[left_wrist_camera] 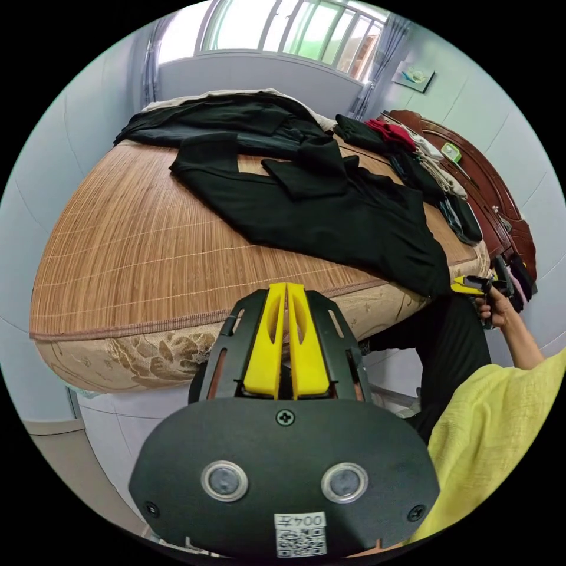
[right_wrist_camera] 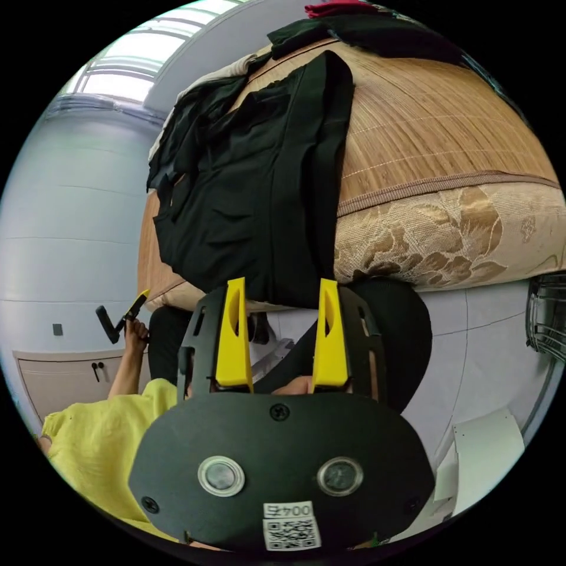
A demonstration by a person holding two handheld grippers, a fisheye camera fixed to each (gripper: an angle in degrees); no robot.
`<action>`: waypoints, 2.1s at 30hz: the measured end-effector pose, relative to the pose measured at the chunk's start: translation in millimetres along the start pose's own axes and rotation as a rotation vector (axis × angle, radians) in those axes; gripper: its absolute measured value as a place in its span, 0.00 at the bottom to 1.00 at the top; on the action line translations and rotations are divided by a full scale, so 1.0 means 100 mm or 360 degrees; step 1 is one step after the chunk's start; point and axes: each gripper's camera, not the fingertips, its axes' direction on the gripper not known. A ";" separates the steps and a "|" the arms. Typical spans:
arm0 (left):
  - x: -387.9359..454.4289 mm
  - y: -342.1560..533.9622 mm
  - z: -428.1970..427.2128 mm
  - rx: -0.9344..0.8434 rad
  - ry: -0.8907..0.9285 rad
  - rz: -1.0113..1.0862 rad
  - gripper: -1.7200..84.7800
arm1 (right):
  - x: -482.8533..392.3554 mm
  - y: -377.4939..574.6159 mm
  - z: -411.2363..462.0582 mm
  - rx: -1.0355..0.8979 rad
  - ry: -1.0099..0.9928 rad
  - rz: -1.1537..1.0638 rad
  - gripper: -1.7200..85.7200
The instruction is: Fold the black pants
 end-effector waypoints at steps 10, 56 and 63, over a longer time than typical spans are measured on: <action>0.00 0.16 -0.14 0.0090 0.0019 -0.0079 0.03 | 0.34 0.08 0.24 -0.0032 0.0038 0.0102 0.24; 0.09 -0.48 -0.60 -0.0063 0.0053 -0.0117 0.10 | 0.19 0.25 0.47 0.0202 -0.0298 -0.0127 0.16; 0.16 -0.67 -0.78 -0.0081 0.0026 -0.0110 0.10 | -0.31 0.08 0.39 0.0127 0.0077 -0.0254 0.02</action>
